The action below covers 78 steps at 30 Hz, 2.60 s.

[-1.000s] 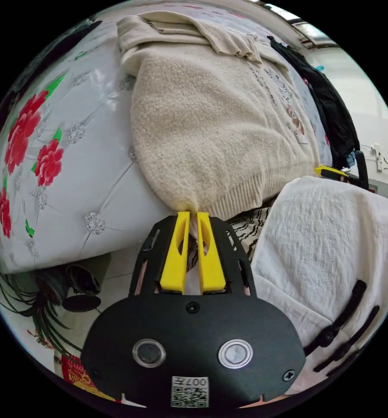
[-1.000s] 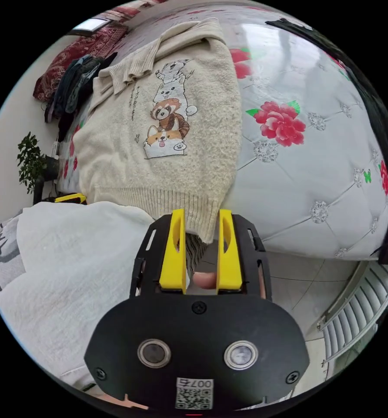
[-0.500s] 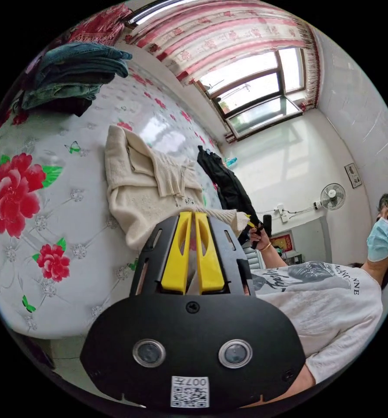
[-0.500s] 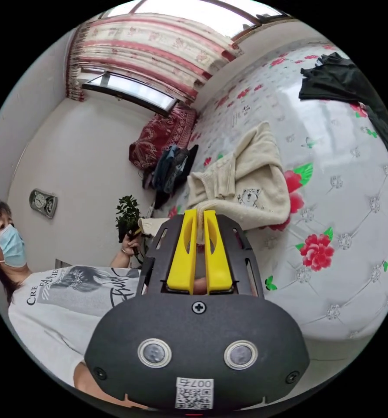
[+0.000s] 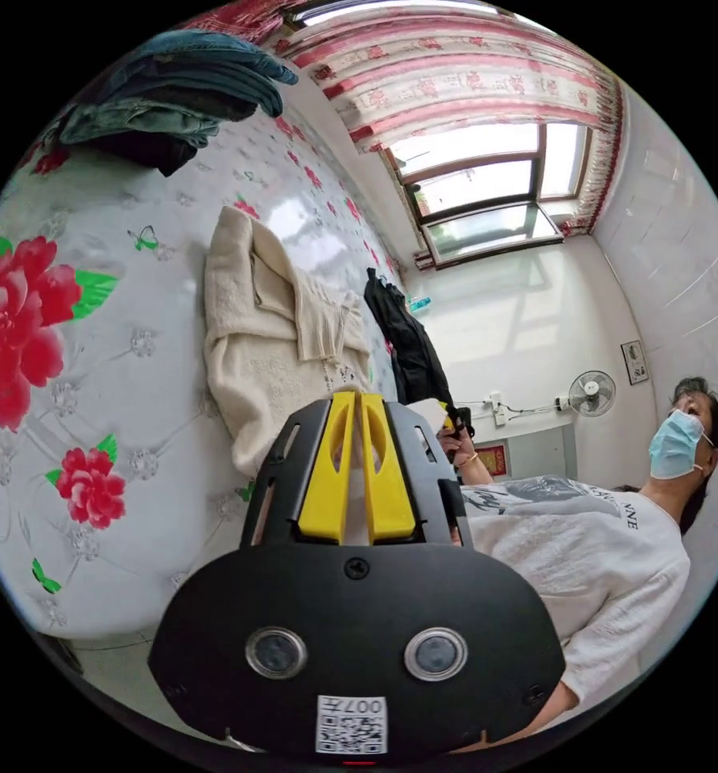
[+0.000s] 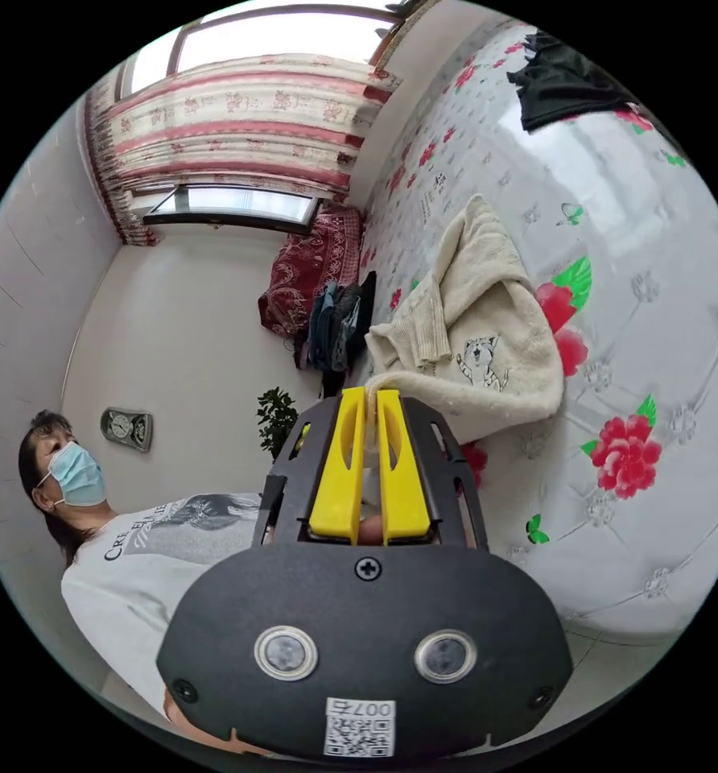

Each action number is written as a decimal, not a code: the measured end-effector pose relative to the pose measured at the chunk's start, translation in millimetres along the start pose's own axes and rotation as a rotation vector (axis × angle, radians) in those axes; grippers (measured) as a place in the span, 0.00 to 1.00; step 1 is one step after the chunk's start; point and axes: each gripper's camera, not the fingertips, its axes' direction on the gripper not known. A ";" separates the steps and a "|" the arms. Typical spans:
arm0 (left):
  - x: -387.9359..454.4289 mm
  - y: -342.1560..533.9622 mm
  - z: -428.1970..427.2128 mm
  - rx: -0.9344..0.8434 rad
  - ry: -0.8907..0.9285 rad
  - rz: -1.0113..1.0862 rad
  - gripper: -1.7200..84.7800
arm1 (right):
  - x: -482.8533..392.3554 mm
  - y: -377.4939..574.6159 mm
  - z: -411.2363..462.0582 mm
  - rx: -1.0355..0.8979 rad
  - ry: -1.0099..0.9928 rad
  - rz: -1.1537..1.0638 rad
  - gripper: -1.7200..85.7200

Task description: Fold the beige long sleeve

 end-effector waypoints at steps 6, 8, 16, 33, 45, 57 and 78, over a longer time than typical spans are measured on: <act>-20.8 -126.9 19.0 0.320 -0.246 -0.156 0.06 | -23.7 -159.9 38.2 0.118 0.229 -0.031 0.06; -40.3 -140.6 31.9 0.335 -0.330 -0.276 0.09 | -12.5 -187.0 65.9 0.069 0.390 -0.010 0.07; -71.9 -96.5 123.5 -0.001 -0.473 -0.171 0.13 | 77.6 -129.3 80.4 0.068 0.584 0.102 0.12; 25.3 -65.8 175.9 0.003 -0.605 0.184 0.08 | 212.0 -8.3 8.7 0.334 0.076 0.484 0.13; 25.2 -48.9 378.9 -0.527 -0.618 0.463 0.12 | 222.8 13.7 16.7 0.378 0.052 0.499 0.06; 20.8 -2.4 210.4 -0.217 -0.674 0.206 0.14 | -73.6 -52.2 226.8 -0.335 0.589 -0.623 0.05; -75.3 34.2 149.0 -0.171 -0.443 -0.133 0.16 | 4.9 29.4 451.3 -0.611 0.183 -0.543 0.11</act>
